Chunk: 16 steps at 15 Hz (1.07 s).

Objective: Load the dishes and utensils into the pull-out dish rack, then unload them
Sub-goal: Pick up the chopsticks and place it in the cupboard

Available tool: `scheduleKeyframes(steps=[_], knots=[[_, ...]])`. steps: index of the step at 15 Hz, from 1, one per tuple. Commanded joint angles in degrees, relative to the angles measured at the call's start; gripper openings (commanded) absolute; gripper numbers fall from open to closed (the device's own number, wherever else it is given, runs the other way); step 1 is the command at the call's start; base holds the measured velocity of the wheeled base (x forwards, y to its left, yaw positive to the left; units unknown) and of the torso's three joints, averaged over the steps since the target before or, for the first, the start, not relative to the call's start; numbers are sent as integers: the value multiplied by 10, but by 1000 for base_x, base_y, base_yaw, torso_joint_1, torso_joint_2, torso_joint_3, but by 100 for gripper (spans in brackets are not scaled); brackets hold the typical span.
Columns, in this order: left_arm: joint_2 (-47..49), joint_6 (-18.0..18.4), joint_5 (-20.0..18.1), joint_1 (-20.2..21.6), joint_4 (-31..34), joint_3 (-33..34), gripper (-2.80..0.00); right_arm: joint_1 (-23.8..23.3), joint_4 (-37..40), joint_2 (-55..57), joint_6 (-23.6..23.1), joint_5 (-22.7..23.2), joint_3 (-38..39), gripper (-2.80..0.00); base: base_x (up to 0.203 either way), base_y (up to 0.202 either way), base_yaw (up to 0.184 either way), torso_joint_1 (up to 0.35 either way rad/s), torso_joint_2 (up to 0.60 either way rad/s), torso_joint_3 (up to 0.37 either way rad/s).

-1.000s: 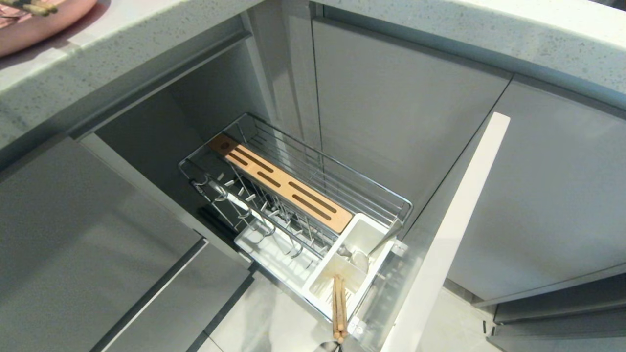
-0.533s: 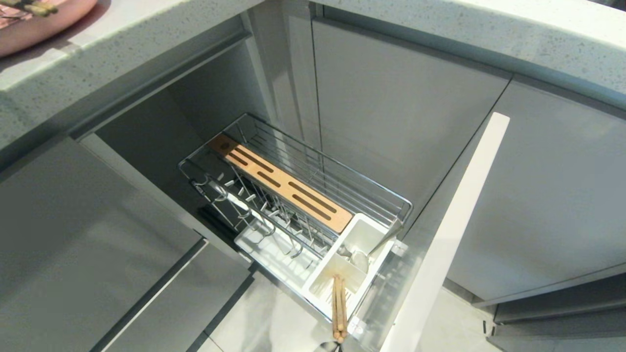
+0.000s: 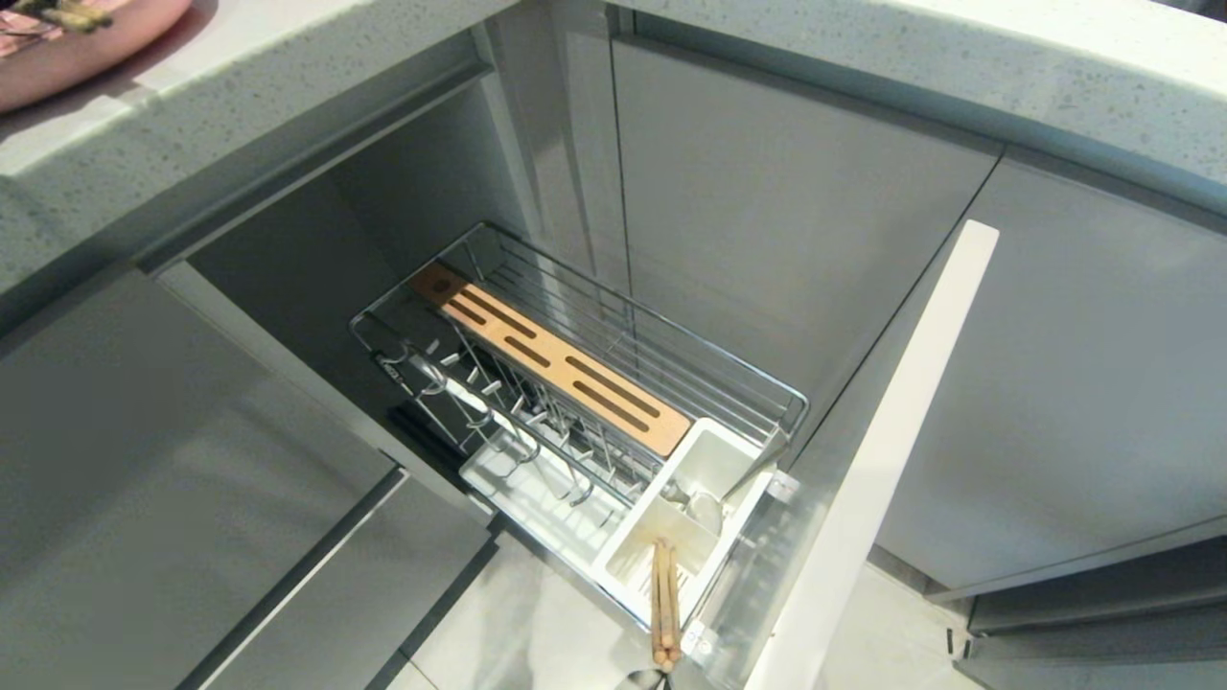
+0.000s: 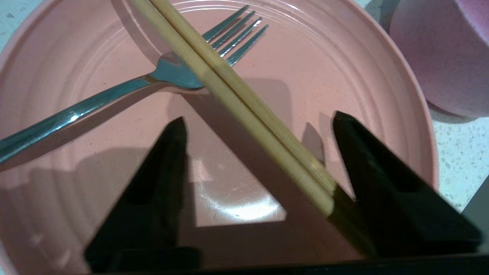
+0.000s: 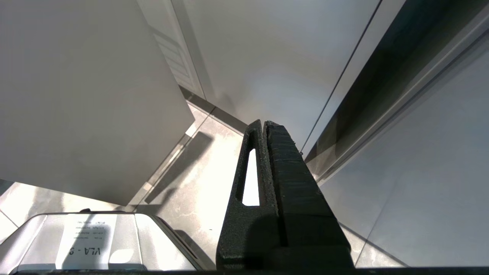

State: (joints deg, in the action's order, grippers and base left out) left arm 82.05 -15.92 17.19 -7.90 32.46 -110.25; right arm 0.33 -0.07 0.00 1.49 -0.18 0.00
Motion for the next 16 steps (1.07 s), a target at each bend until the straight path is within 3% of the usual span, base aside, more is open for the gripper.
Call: scheduleKeyframes(steps=[1,13,16], knots=[[0,-2,0,0,5,0,-280,0,0,0,0,0,1,-280,0,0,0,0,0,0],[-4,-3,2,1,2,-1,-280,0,0,0,0,0,0,-280,0,0,0,0,0,0],[-27,-4,20,1,-14,-1,-280,0,0,0,0,0,1,-280,0,0,0,0,0,0]])
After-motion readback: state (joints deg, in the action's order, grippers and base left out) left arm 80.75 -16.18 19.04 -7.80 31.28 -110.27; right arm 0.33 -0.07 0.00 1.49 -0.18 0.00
